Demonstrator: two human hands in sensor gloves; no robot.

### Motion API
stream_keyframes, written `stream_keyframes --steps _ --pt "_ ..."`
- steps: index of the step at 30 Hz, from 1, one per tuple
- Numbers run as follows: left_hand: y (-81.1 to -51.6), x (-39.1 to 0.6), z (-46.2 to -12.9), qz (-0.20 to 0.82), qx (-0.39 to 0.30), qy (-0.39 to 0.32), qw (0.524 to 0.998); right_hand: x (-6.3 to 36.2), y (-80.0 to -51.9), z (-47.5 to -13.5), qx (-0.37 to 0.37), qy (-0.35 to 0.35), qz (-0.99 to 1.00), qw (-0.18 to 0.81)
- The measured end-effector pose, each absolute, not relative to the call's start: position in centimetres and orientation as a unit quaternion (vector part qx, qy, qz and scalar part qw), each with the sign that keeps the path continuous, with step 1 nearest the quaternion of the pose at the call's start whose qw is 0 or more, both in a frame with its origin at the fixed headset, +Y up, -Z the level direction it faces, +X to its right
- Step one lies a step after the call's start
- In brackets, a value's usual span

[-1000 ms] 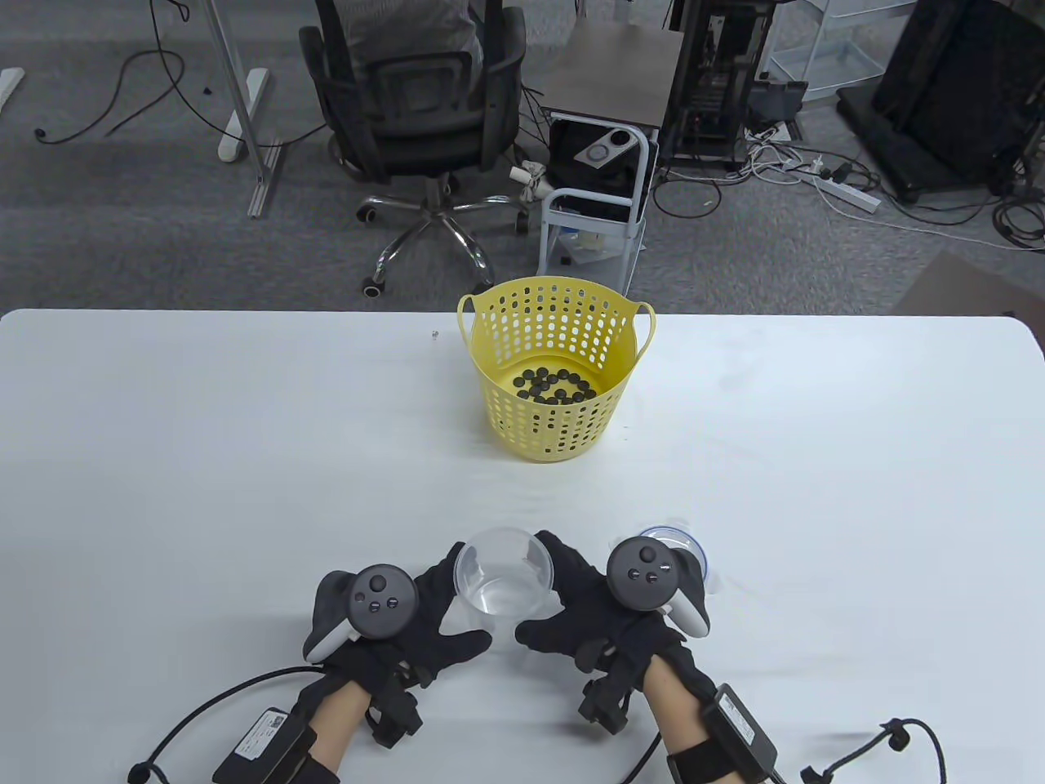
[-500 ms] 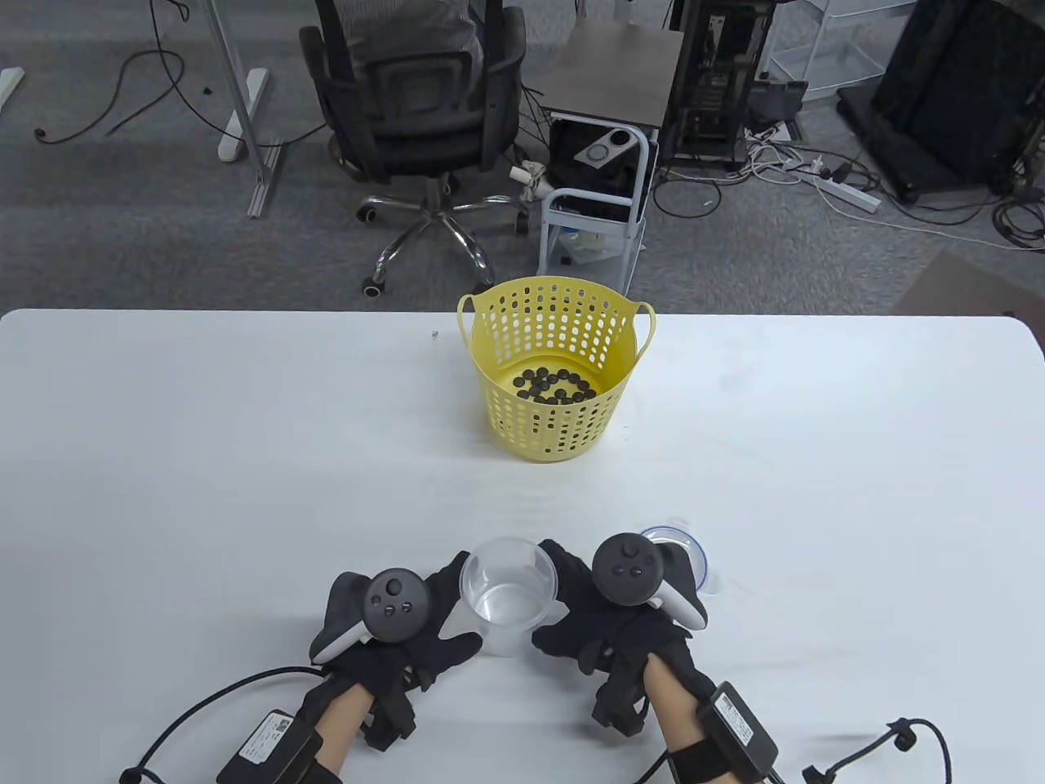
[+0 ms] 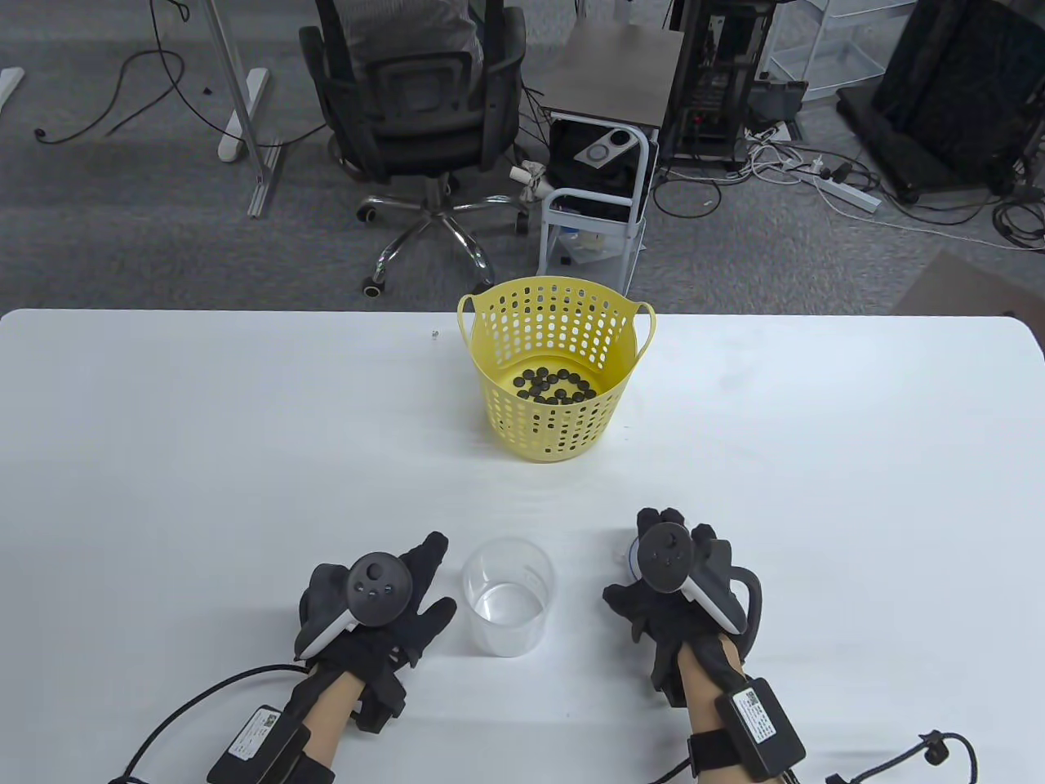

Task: Pour Go stones into a laundry basket

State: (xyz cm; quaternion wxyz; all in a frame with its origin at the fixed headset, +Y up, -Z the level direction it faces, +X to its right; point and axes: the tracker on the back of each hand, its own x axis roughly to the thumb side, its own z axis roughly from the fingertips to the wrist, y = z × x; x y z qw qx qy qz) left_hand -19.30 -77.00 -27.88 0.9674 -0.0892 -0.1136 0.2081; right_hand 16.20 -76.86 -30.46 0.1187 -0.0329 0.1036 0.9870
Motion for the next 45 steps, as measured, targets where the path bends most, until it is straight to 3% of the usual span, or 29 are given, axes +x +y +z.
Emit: stream_keyframes --steps 7,21,26,33,38,45 --pt "-76.7 -20.1 -27.9 0.242 -0.06 -0.078 0.965 17.4 -78.8 -31.0 -0.057 0.142 0.981 0.12" --pt "-76.8 -19.6 -27.7 0.245 -0.062 -0.09 0.963 17.2 -79.2 -31.7 -0.066 0.107 0.986 0.109" --pt "-76.7 -19.9 -27.5 0.249 -0.06 -0.086 0.963 17.4 -76.9 -31.0 -0.035 0.058 0.978 0.195" --pt "-76.6 -20.1 -27.5 0.252 -0.059 -0.083 0.962 15.4 -71.8 -28.8 0.062 -0.065 0.941 0.325" --pt "-76.6 -20.1 -27.6 0.251 -0.058 -0.083 0.963 12.7 -70.0 -27.2 0.129 -0.116 0.926 0.334" --pt "-76.6 -19.7 -27.7 0.244 -0.061 -0.09 0.964 8.9 -69.5 -25.8 0.198 -0.124 0.92 0.315"
